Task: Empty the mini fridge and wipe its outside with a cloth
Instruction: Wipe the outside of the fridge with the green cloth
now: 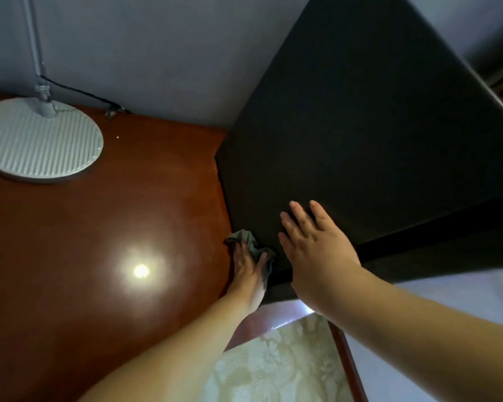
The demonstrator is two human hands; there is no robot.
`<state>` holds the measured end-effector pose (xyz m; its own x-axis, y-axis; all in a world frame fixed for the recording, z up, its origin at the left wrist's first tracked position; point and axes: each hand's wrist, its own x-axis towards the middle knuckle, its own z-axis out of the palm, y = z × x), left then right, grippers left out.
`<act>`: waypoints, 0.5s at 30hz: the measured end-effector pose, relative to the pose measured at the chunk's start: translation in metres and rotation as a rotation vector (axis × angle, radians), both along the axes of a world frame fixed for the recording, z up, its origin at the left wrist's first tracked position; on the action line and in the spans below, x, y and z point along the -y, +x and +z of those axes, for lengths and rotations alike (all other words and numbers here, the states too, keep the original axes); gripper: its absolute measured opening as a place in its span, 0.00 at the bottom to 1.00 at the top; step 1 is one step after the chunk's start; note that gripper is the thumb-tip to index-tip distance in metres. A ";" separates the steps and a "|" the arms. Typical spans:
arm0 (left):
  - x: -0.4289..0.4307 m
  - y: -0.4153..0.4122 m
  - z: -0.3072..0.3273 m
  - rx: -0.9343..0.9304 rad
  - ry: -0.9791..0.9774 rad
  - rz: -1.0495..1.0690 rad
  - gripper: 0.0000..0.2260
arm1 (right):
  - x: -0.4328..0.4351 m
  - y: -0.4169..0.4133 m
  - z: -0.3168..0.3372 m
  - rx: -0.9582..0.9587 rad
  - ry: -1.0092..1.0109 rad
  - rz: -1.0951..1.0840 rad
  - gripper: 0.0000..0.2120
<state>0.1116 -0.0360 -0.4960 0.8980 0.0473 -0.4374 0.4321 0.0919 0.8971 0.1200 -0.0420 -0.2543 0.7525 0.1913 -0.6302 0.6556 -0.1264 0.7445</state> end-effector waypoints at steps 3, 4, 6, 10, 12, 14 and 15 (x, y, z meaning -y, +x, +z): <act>0.017 -0.029 0.009 0.031 -0.059 0.095 0.31 | 0.023 -0.022 0.005 -0.009 0.022 0.058 0.34; 0.024 -0.039 0.011 0.031 -0.070 0.115 0.31 | 0.032 -0.030 0.006 -0.012 0.035 0.076 0.34; 0.038 -0.057 0.010 0.021 -0.105 0.149 0.32 | 0.050 -0.044 0.008 -0.020 0.065 0.138 0.33; 0.059 -0.082 0.013 -0.032 -0.161 0.170 0.45 | 0.088 -0.071 0.017 -0.023 0.170 0.281 0.33; 0.060 -0.092 0.029 -0.005 -0.137 0.178 0.34 | 0.108 -0.082 0.023 -0.039 0.258 0.299 0.32; 0.054 -0.099 0.045 0.032 0.010 0.168 0.28 | 0.128 -0.089 0.029 -0.076 0.394 0.269 0.32; 0.049 -0.101 0.053 0.057 0.096 0.188 0.26 | 0.139 -0.091 0.033 -0.100 0.465 0.267 0.32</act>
